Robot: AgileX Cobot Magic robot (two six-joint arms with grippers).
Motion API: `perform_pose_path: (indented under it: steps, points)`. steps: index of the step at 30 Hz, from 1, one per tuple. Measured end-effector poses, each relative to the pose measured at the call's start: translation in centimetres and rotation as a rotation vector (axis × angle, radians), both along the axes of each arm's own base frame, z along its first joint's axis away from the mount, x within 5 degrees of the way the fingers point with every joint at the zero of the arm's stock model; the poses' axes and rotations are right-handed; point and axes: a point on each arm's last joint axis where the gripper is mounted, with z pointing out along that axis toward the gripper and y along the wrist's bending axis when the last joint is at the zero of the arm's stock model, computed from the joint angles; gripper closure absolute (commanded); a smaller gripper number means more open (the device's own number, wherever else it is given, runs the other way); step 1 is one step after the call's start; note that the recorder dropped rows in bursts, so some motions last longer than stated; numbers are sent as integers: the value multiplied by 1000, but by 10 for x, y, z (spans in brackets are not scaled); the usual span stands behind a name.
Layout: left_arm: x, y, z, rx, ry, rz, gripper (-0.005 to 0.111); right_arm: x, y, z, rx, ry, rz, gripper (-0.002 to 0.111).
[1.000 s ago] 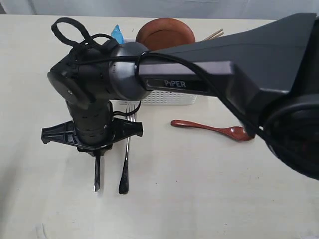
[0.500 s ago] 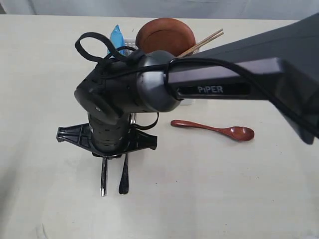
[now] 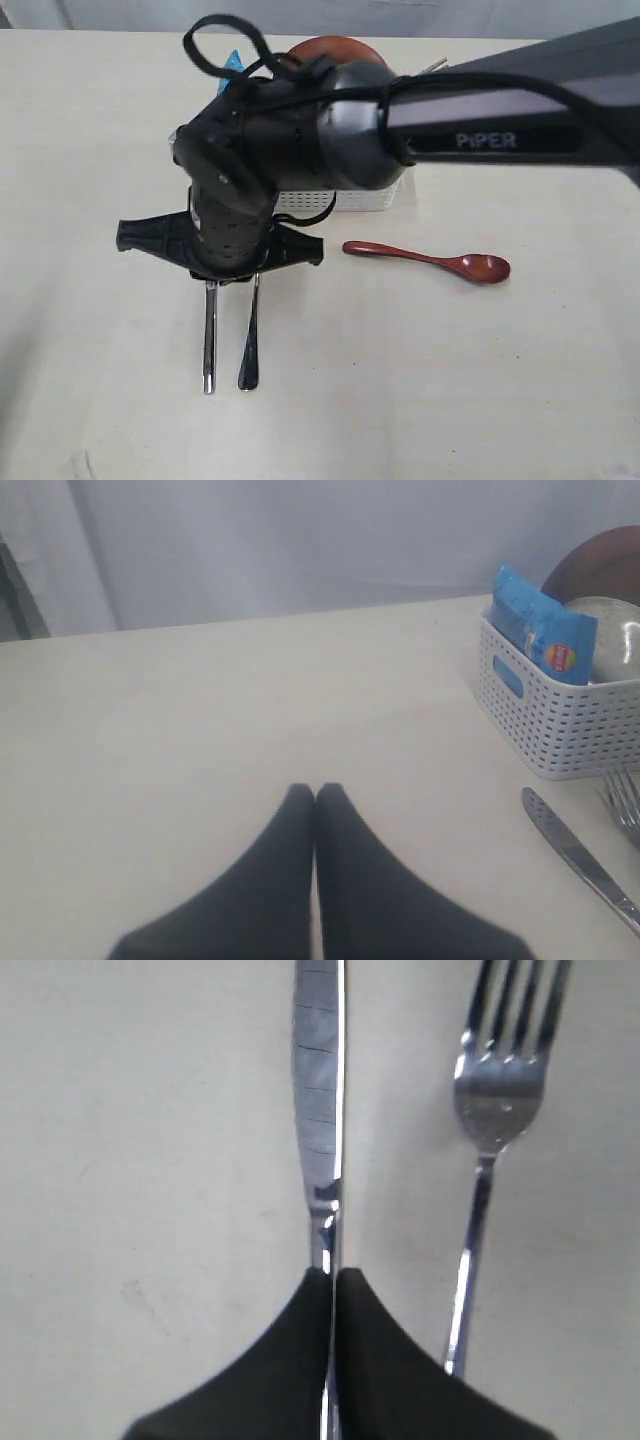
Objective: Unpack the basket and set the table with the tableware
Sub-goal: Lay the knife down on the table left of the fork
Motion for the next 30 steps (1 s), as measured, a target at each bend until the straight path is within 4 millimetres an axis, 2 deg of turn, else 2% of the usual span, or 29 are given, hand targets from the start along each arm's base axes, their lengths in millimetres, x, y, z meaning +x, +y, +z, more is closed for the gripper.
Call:
perform_pose_path:
  steps: [3,5,10,18,21,23,24,25,26,28,30]
  points:
    - [0,0,0,0,0,0,107,8,-11,5,-29,26,1,71]
    - [0,0,0,0,0,0,107,11,-17,6,-49,47,19,64]
    - [0,0,0,0,0,0,107,14,-20,0,-78,66,56,64]
    - [0,0,0,0,0,0,107,17,-16,-31,-117,80,73,64]
    - [0,0,0,0,0,0,107,18,-17,-35,-134,75,86,69]
    - [0,0,0,0,0,0,107,19,-17,-38,-141,71,93,76]
    - [0,0,0,0,0,0,107,19,-16,-39,-141,71,93,85]
    - [0,0,0,0,0,0,107,20,-16,-39,-133,60,96,89]
    - [0,0,0,0,0,0,107,20,-15,-39,-129,57,96,99]
    - [0,0,0,0,0,0,107,21,-14,-40,-119,47,97,109]
    - [0,0,0,0,0,0,107,22,-13,-41,-113,42,99,109]
